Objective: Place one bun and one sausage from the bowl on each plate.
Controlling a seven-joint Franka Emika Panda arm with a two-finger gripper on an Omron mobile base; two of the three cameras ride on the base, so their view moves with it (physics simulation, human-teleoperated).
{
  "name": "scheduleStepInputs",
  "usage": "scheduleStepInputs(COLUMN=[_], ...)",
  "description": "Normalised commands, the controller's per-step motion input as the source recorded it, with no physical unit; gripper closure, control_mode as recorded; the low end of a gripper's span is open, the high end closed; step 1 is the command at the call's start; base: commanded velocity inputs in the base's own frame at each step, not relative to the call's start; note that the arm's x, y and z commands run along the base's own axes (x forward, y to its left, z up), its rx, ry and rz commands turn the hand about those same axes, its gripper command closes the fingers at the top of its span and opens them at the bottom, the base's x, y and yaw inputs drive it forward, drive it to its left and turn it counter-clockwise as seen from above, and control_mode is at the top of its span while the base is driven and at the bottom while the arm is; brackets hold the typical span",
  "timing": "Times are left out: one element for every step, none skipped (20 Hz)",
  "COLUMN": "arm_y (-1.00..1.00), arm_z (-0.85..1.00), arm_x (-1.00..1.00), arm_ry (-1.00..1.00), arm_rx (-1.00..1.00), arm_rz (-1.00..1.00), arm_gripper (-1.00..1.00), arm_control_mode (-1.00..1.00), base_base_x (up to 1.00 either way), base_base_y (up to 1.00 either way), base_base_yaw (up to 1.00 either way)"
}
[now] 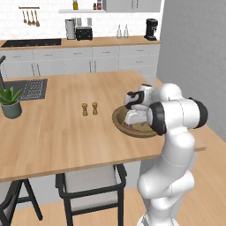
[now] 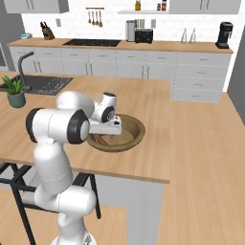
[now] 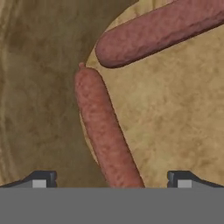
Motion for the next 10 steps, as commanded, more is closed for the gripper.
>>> scheduleStepInputs(arm_y=[0.0,0.0,0.0,0.0,0.0,0.0,0.0,0.0,0.0,0.0], arm_z=[-0.28,-0.27,-0.33,-0.37,-0.32,-0.26,-0.2,-0.16,-0.15,-0.17], arm_x=[0.05,0.05,0.04,0.09,0.09,0.04,0.0,0.0,0.0,0.0], arm_ry=[0.11,0.08,0.05,0.03,0.03,0.03,0.04,0.03,0.01,0.0], arm_rx=[0.0,0.0,0.0,0.0,0.0,0.0,0.0,0.0,0.0,0.0], arm_rz=[0.04,0.03,0.03,0.04,0.04,0.03,0.03,0.03,0.02,0.02], arm_gripper=[-1.0,-1.0,-1.0,-1.0,-1.0,-1.0,-1.0,-1.0,-1.0,-1.0], arm_control_mode=[-1.0,-1.0,-1.0,-1.0,-1.0,-1.0,-1.0,-1.0,-1.0,-1.0], base_base_x=[0.0,0.0,0.0,0.0,0.0,0.0,0.0,0.0,0.0,0.0], base_base_y=[0.0,0.0,0.0,0.0,0.0,0.0,0.0,0.0,0.0,0.0], base_base_yaw=[0.0,0.0,0.0,0.0,0.0,0.0,0.0,0.0,0.0,0.0])
